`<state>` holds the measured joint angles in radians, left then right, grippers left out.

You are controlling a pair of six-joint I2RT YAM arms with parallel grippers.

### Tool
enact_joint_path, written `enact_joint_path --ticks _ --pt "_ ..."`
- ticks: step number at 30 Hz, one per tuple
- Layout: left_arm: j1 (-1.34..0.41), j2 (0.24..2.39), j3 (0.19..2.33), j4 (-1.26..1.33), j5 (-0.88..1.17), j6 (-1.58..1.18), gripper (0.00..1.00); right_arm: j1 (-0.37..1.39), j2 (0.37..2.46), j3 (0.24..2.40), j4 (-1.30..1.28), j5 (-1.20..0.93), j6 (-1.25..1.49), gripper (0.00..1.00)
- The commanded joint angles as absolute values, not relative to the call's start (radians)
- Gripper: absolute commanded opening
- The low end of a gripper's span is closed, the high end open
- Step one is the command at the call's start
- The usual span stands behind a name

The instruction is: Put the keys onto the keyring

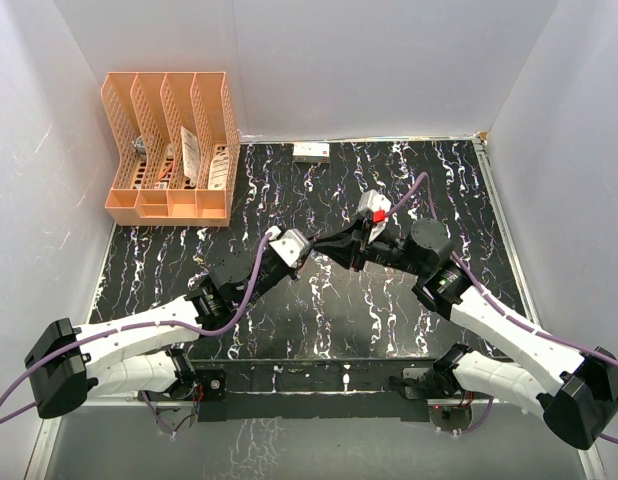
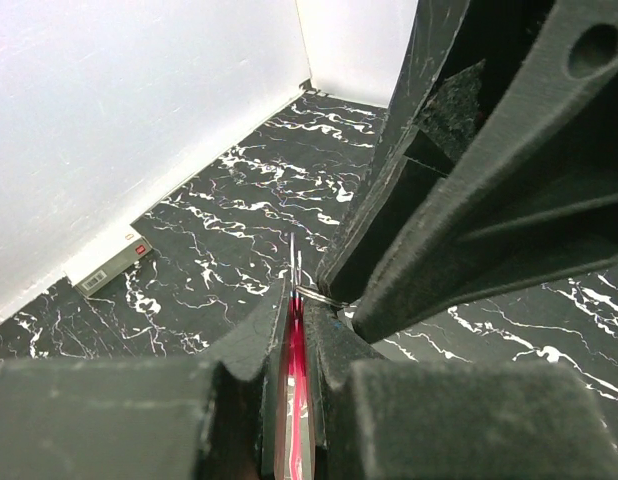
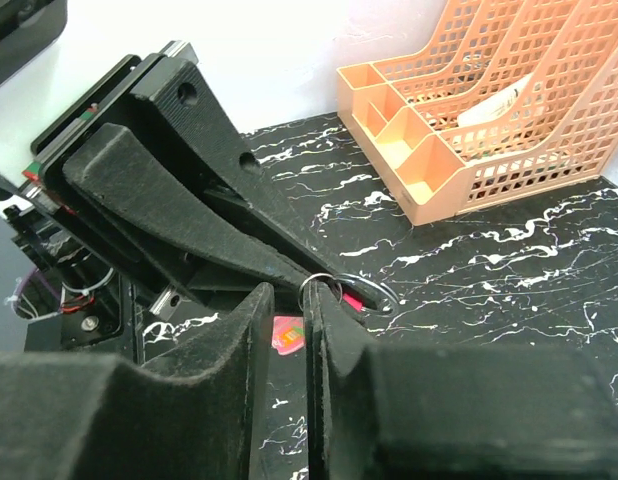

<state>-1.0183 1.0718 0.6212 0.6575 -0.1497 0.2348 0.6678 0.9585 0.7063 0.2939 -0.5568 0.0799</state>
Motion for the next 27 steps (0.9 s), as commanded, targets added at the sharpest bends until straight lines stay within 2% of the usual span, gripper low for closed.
enact_joint_path --ticks 1,6,17,21,27 --pt "-1.016 1.055 0.654 0.716 -0.170 0.241 0.00 0.676 0.954 0.750 0.314 -0.597 0.082 0.19" --pt "-1.016 1.051 0.647 0.729 -0.181 0.249 0.00 0.675 0.910 0.743 0.311 -0.571 0.093 0.22" --pt "-1.016 1.017 0.614 0.773 -0.180 0.263 0.00 0.676 0.818 0.725 0.245 -0.339 0.098 0.26" --pt "-1.016 1.004 0.602 0.779 -0.121 0.270 0.00 0.675 0.843 0.745 0.233 -0.319 0.085 0.31" --pt "-1.008 0.971 0.608 0.720 -0.011 0.269 0.00 0.674 0.881 0.766 0.236 -0.329 0.038 0.32"
